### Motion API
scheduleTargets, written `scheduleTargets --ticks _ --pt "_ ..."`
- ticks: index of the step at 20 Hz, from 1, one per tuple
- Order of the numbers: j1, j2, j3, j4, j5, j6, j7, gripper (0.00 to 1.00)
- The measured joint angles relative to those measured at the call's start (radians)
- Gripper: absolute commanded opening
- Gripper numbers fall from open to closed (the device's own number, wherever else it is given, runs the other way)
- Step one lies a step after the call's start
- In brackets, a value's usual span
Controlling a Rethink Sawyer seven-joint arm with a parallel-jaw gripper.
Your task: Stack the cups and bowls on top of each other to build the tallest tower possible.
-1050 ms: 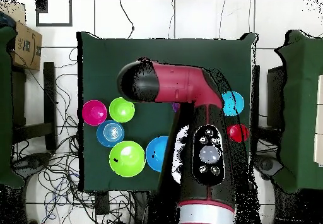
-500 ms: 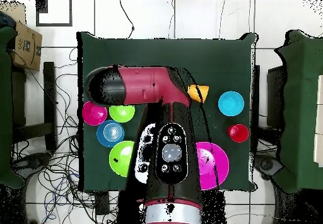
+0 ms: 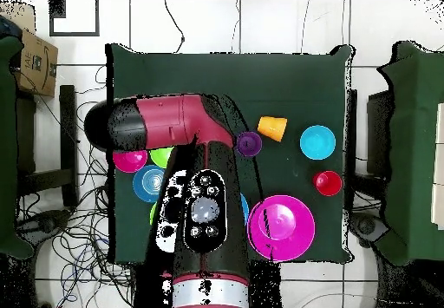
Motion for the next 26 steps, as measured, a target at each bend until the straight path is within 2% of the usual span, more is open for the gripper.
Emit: scheduleTargets --ticks 18,26 --pt "-0.047 0.073 -0.047 0.0 0.0 -0.035 0.0 1.0" --pt "-0.049 0.099 -0.053 0.0 -0.007 -0.042 0.0 1.0"
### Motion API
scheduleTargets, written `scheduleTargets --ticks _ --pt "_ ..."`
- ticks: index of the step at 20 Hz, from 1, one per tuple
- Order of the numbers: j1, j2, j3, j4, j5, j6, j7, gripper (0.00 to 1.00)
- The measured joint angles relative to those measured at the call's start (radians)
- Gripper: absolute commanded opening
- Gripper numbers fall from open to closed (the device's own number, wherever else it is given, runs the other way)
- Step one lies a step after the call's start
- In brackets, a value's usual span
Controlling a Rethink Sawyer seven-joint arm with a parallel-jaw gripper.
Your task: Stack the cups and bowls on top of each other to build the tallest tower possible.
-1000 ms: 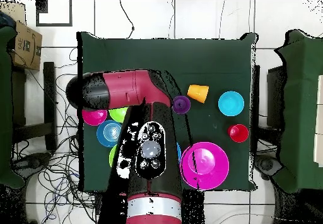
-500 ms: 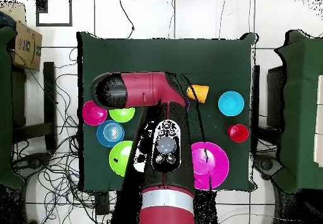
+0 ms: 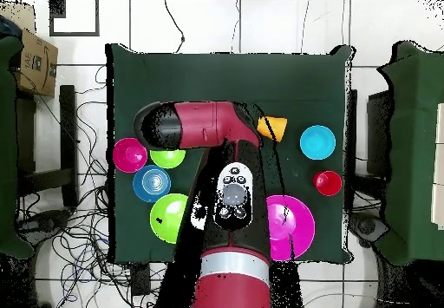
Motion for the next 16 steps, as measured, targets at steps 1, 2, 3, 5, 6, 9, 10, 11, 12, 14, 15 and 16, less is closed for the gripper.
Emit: scheduleTargets --ticks 1,2,3,5,6,9,10,11,12,14,15,16 --pt "0.0 0.005 0.0 0.0 -0.005 0.0 0.0 1.0" --pt "0.0 0.008 0.0 0.0 -0.009 0.0 0.0 1.0" --pt "0.0 0.013 0.0 0.0 -0.016 0.0 0.0 1.0" --pt "0.0 0.025 0.0 0.0 -0.03 0.0 0.0 1.0" --pt "0.0 0.028 0.0 0.0 -0.033 0.0 0.0 1.0" --pt "0.0 0.043 0.0 0.0 -0.05 0.0 0.0 1.0" --pt "0.0 0.047 0.0 0.0 -0.053 0.0 0.0 1.0" --pt "0.0 0.05 0.0 0.0 -0.056 0.0 0.0 1.0" --pt "0.0 0.053 0.0 0.0 -0.059 0.0 0.0 1.0" --pt "0.0 0.061 0.0 0.0 -0.066 0.0 0.0 1.0" --pt "0.0 0.064 0.0 0.0 -0.068 0.0 0.0 1.0" --pt "0.0 0.069 0.0 0.0 -0.068 0.0 0.0 1.0"
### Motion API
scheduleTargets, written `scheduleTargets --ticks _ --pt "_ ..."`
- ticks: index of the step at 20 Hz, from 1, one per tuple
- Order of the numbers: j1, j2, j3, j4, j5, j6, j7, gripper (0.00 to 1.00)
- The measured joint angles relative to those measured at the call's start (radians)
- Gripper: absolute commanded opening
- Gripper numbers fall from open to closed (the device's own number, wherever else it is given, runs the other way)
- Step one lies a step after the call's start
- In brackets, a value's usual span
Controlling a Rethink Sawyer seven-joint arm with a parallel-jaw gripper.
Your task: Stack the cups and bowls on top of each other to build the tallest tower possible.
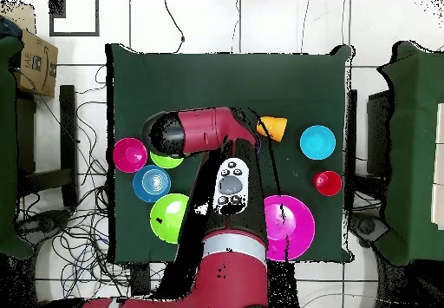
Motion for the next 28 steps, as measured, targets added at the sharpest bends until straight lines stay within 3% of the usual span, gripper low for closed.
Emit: scheduleTargets --ticks 28 --pt "0.009 -0.067 0.0 0.012 -0.001 0.0 0.0 1.0"
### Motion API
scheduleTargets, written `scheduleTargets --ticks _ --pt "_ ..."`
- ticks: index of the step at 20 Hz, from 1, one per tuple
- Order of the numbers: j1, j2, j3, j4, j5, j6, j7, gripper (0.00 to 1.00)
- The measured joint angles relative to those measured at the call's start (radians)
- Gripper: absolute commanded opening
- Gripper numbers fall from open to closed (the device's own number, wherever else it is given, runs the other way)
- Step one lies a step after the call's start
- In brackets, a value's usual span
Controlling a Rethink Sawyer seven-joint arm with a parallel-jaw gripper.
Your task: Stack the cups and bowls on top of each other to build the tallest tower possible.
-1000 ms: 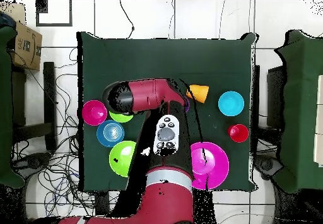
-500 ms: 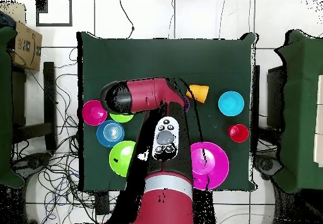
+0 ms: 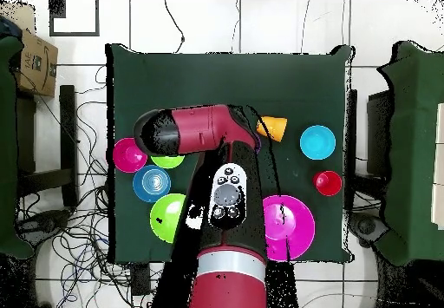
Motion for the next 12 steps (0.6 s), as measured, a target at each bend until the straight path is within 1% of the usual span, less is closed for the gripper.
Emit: scheduleTargets --ticks 12 --pt "0.025 0.008 0.0 0.0 0.0 0.0 0.0 1.0"
